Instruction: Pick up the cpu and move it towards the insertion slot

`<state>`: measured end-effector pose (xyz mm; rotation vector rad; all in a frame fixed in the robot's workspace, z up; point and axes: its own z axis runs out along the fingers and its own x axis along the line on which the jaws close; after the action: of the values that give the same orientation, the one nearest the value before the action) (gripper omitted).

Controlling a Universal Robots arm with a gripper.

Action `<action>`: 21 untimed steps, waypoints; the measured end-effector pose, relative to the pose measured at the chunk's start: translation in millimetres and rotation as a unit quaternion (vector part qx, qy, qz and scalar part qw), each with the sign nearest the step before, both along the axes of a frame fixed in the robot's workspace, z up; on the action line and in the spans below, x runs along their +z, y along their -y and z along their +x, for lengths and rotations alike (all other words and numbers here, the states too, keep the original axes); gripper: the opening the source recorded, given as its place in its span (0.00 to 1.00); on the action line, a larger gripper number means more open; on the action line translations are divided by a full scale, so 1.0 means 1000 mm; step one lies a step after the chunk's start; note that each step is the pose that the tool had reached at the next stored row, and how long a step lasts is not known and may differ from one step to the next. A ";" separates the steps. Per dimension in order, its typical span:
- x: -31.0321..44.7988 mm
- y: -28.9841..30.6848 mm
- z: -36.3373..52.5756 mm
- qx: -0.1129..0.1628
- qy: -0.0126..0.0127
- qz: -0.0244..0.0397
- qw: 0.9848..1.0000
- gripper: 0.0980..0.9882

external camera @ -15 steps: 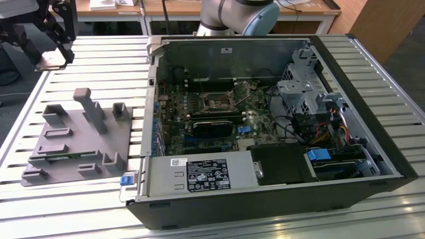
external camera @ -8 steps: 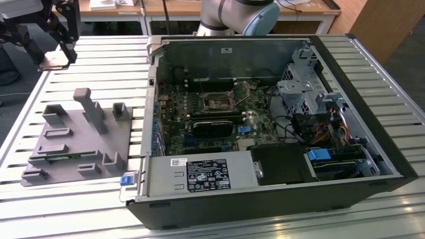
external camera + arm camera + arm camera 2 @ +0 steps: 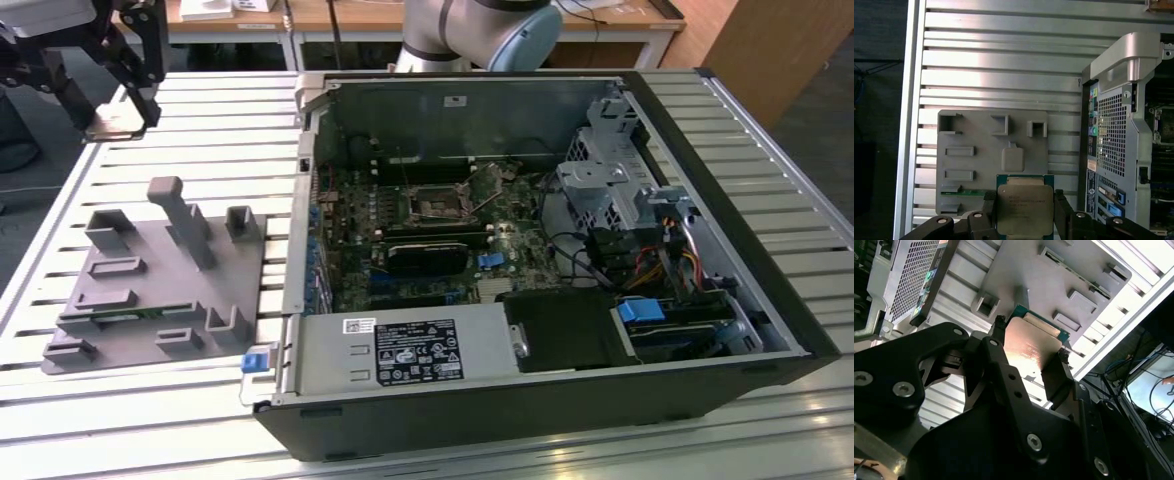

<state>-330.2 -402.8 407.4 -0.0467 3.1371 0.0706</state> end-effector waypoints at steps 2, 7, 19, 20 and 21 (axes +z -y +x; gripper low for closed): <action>0.0000 0.0000 0.0020 0.000 0.000 0.000 1.000 0.50; -0.0001 0.0000 0.0058 0.000 0.000 0.000 1.000 0.50; -0.0001 0.0000 0.0125 0.000 0.000 0.000 1.000 0.50; -0.0001 -0.0001 0.0128 0.000 0.000 0.000 1.000 0.50; -0.0001 -0.0001 0.0132 0.000 0.000 0.000 1.000 0.50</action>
<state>-317.0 -402.7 407.2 -0.0465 3.1371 0.0706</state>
